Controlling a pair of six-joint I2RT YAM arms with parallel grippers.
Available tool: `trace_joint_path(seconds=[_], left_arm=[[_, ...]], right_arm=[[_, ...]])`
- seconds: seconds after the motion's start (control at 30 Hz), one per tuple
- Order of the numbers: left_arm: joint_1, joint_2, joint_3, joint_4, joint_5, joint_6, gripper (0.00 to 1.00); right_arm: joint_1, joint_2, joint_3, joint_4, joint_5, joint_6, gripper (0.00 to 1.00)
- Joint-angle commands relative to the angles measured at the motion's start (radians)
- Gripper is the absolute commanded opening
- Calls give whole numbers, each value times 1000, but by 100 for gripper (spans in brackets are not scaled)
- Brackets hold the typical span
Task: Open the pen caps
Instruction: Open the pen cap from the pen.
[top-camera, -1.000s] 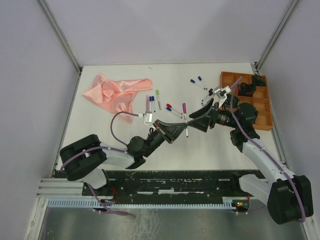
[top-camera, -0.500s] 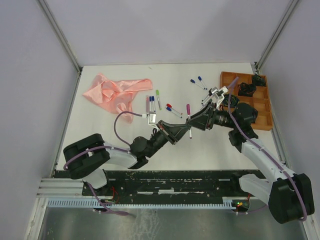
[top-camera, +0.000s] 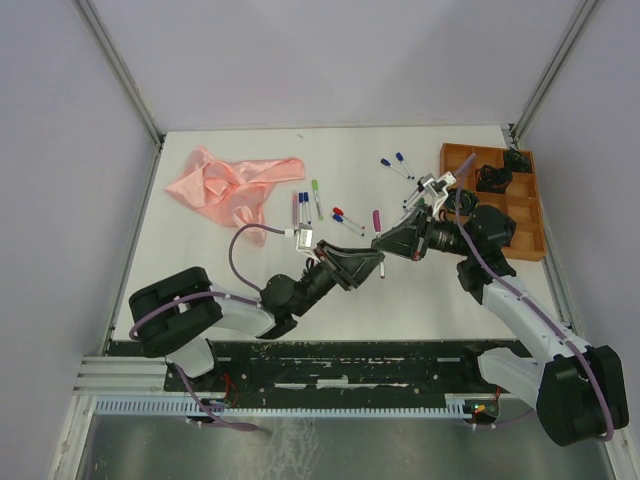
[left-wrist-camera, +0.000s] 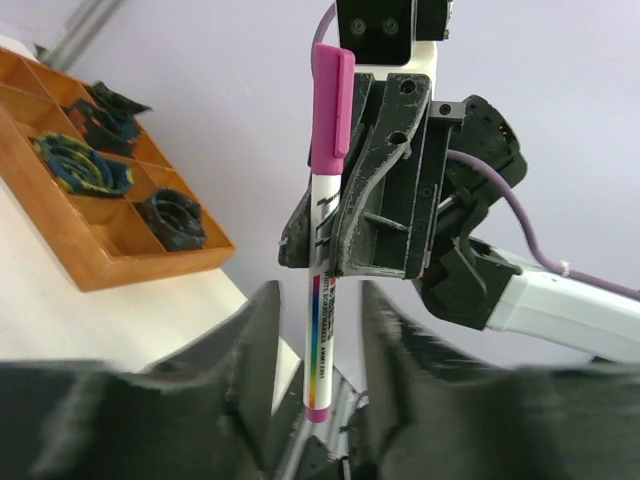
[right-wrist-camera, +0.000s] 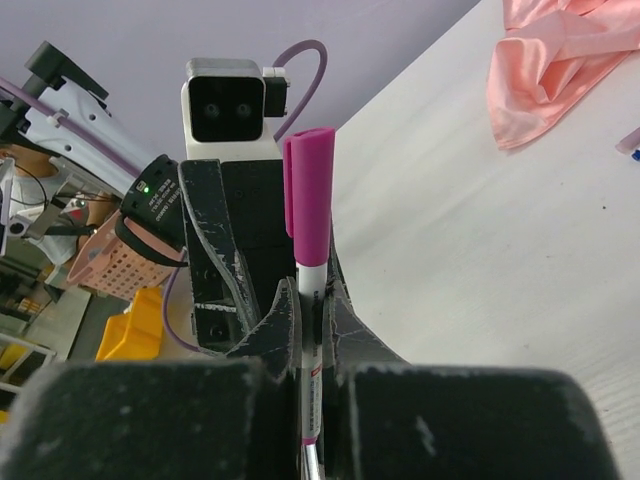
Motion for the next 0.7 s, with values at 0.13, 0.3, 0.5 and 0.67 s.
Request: trace_joint_path(seconds=[0.13,0.3,0.5,0.67], left_arm=[[-5,-94,-83,21,41,46,69],[8,-264,-132,-168,11,145,99],[50,-458,26,-654,30,197,100],[50,-459,92,-776,-66,108,90]], right_arm=[[6,-15,126,-246,-78,-247,0],[7,-22,218,-593,-130,-522,0],[13,-51,246,-762,-116,-712,0],[14,-52,256,-804,-102,-755,0]])
